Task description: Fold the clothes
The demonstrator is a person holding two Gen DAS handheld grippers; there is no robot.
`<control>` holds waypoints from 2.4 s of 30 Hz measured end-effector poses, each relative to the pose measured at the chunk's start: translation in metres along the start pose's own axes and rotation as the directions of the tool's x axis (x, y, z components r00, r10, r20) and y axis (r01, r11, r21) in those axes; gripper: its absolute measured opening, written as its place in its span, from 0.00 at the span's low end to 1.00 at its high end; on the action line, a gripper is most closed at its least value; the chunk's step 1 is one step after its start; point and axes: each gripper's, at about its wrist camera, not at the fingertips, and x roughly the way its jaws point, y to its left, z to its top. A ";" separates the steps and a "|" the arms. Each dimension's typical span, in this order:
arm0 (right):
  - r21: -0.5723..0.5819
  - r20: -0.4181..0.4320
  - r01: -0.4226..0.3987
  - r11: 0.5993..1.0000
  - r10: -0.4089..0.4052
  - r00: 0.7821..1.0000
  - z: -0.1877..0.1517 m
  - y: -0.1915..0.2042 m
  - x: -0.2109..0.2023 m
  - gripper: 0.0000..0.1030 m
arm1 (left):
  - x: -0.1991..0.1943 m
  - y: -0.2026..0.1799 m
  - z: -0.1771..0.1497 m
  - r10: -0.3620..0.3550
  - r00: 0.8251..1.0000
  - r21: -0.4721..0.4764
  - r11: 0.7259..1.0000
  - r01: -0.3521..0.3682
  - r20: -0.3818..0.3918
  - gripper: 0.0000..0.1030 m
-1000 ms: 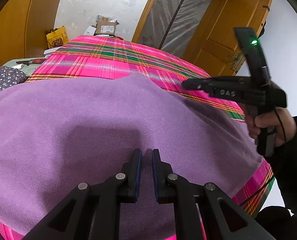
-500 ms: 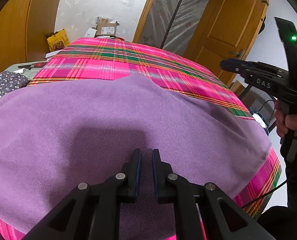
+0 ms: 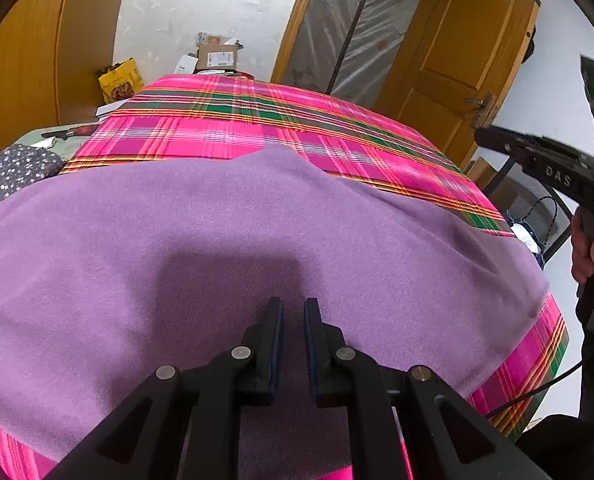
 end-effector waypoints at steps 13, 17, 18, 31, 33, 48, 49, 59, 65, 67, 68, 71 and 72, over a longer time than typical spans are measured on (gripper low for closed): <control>0.187 -0.135 -0.426 0.885 0.453 0.881 -0.060 -0.015 0.046 0.23 | -0.028 0.033 -0.008 0.117 0.993 -0.071 0.991 -0.115 0.022 0.10; 0.172 -0.143 -0.466 0.868 0.490 0.860 -0.059 -0.009 0.061 0.26 | -0.028 0.030 -0.009 0.111 0.994 -0.057 0.992 -0.110 0.017 0.10; 0.160 -0.144 -0.466 0.870 0.488 0.861 -0.057 -0.008 0.063 0.26 | -0.027 0.028 -0.008 0.111 0.994 -0.051 0.993 -0.110 0.014 0.10; 0.218 -0.131 -0.432 0.875 0.465 0.876 -0.052 -0.036 0.091 0.22 | -0.022 0.026 -0.005 0.108 0.994 -0.048 0.993 -0.107 0.008 0.10; 0.243 -0.105 -0.426 0.872 0.460 0.882 -0.056 -0.049 0.080 0.22 | -0.022 0.023 -0.005 0.099 0.995 -0.042 0.994 -0.099 0.008 0.10; 0.347 -0.079 -0.340 0.874 0.389 0.918 -0.164 -0.108 -0.014 0.25 | 0.008 -0.077 -0.014 -0.110 0.991 0.173 0.977 0.121 -0.076 0.10; 0.350 -0.077 -0.334 0.875 0.382 0.921 -0.165 -0.108 -0.013 0.25 | 0.009 -0.082 -0.015 -0.116 0.990 0.181 0.975 0.129 -0.083 0.10; 0.206 -0.074 -0.426 0.881 0.448 0.891 -0.114 -0.103 0.043 0.29 | 0.016 -0.093 -0.014 -0.121 0.988 0.185 0.973 0.138 -0.098 0.10; 0.099 -0.132 -0.521 0.848 0.530 0.837 -0.094 -0.077 0.072 0.29 | 0.018 -0.094 -0.013 -0.119 0.988 0.180 0.974 0.135 -0.097 0.11; 0.090 -0.160 -0.535 0.840 0.543 0.824 -0.094 -0.071 0.078 0.29 | 0.018 -0.094 -0.013 -0.120 0.988 0.179 0.974 0.136 -0.097 0.11; 0.089 -0.169 -0.541 0.836 0.548 0.819 -0.094 -0.069 0.080 0.23 | 0.018 -0.094 -0.013 -0.121 0.988 0.179 0.974 0.136 -0.096 0.11; 0.120 -0.134 -0.545 0.830 0.557 0.819 -0.095 -0.076 0.080 0.07 | 0.018 -0.094 -0.013 -0.122 0.988 0.179 0.974 0.138 -0.095 0.11; 0.134 -0.119 -0.541 0.831 0.555 0.823 -0.095 -0.079 0.079 0.06 | 0.018 -0.095 -0.012 -0.122 0.988 0.178 0.974 0.138 -0.095 0.11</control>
